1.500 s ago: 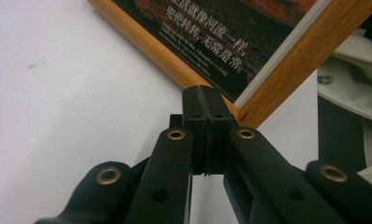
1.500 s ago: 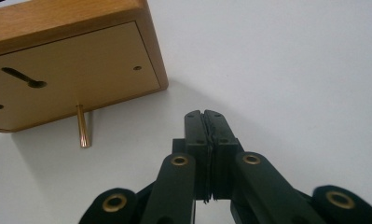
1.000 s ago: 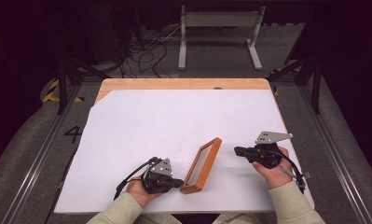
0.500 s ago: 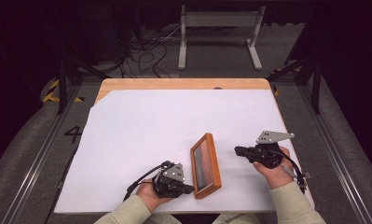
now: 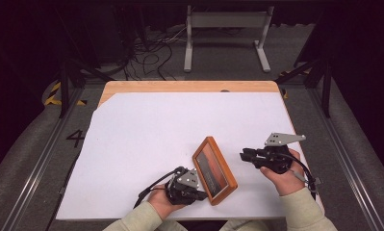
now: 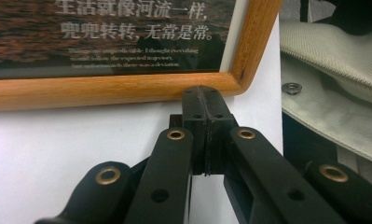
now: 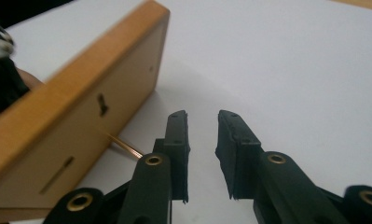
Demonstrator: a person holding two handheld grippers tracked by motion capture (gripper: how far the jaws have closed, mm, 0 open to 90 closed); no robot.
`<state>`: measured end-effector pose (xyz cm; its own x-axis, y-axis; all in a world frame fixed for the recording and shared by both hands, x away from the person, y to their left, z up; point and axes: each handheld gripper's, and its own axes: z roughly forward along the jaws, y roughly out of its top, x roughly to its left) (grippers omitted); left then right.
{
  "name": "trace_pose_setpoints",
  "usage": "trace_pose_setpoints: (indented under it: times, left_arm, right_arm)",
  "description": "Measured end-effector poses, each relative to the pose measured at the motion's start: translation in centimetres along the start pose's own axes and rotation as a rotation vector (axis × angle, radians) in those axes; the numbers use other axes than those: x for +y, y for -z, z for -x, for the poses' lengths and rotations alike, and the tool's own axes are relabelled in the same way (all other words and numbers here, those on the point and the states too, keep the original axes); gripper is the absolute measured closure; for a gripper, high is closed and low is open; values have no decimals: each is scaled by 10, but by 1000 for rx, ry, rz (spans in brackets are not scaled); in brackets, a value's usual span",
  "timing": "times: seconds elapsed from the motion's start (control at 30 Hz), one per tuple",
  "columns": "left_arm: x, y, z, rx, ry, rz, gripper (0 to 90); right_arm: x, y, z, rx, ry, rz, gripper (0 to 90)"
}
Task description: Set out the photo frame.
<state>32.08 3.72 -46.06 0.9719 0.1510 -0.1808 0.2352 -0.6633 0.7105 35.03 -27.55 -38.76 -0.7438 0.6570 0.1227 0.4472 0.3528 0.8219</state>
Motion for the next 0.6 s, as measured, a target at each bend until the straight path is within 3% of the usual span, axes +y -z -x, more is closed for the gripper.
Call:
trace_pose_setpoints:
  times: [0.07, 0.17, 0.27, 0.37, 0.43, 0.6]
  left_arm:
    - [-1, 6, -1, 5, 13, 25, 854]
    - [-4, 16, -4, 22, 28, 57, 789]
    - [-9, 24, -6, 45, 44, 86, 659]
    - [-12, 31, -8, 62, 57, 101, 605]
    - [-14, 35, -9, 76, 63, 111, 591]
    - [-19, 43, -13, 95, 82, 131, 567]
  right_arm:
    - [6, 2, -4, 8, 6, -2, 688]
    - [15, 5, -11, 51, -28, -21, 656]
    - [25, 5, -22, 76, -46, -24, 545]
    - [36, 1, -34, 96, -75, -28, 429]
    - [40, -5, -41, 103, -94, -52, 378]
    - [42, -28, -51, 109, -92, -157, 375]
